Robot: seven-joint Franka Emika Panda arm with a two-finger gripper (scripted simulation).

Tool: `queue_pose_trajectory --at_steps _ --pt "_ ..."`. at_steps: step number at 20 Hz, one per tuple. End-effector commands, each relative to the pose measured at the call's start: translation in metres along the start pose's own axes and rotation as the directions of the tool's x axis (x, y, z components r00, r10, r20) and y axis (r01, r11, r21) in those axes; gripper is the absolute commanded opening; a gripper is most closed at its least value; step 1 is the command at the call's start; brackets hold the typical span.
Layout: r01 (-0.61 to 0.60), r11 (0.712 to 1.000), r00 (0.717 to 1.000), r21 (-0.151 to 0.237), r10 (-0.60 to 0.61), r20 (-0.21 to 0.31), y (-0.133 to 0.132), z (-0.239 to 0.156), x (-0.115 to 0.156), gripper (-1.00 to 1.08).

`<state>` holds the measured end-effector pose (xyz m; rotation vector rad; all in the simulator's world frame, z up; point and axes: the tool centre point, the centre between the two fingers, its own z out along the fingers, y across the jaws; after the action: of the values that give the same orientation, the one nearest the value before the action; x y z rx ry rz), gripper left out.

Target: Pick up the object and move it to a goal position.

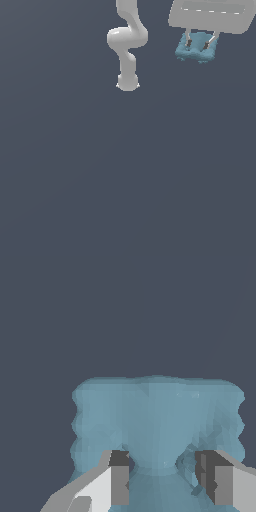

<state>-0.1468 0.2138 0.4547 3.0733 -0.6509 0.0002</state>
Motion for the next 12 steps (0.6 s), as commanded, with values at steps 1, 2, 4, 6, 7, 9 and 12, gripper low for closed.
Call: queue_pose_trajectory --at_steps 1,2,4,6,7,9,12 --pt "0.000 1.000 1.000 0.000 0.000 0.000 0.000 -0.003 0.002 -1.00" --pt "0.000 1.000 1.000 0.000 0.000 0.000 0.000 -0.005 0.003 -1.00" --pt "0.000 1.000 1.000 0.000 0.000 0.000 0.000 -0.010 0.006 -1.00" --pt "0.000 1.000 1.000 0.000 0.000 0.000 0.000 -0.015 0.010 -1.00" --pt "0.000 1.000 1.000 0.000 0.000 0.000 0.000 -0.017 0.011 -1.00" --pt "0.000 1.000 1.000 0.000 0.000 0.000 0.000 -0.021 0.013 -1.00" --pt "0.000 1.000 1.000 0.000 0.000 0.000 0.000 -0.023 0.014 -1.00"
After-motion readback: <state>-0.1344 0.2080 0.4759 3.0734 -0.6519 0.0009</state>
